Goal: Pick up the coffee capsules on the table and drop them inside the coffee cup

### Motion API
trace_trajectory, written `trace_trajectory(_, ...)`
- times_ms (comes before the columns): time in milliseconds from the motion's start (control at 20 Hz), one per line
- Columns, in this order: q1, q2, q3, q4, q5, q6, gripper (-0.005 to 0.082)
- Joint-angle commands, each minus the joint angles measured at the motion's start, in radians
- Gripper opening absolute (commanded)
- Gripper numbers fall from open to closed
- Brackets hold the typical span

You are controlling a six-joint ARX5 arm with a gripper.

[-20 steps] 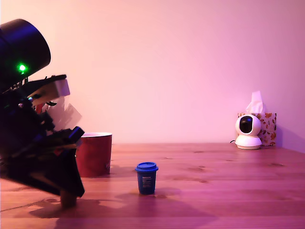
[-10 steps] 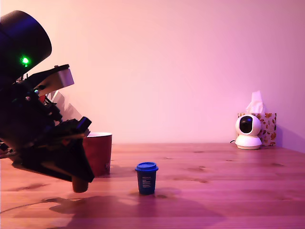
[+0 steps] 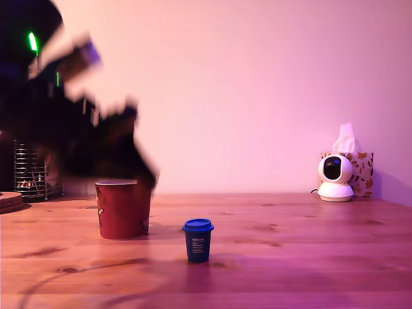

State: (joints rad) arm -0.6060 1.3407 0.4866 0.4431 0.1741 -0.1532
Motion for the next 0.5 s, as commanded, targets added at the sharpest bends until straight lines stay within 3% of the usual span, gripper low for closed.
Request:
trace_trajectory(0, 0.005, -0.002, 0.007, 0.050, -0.009, 0.021, 0.0232)
trace_trajectory(450, 0.076, -0.001, 0.126, 0.002, -0.024, 0.032, 0.0232)
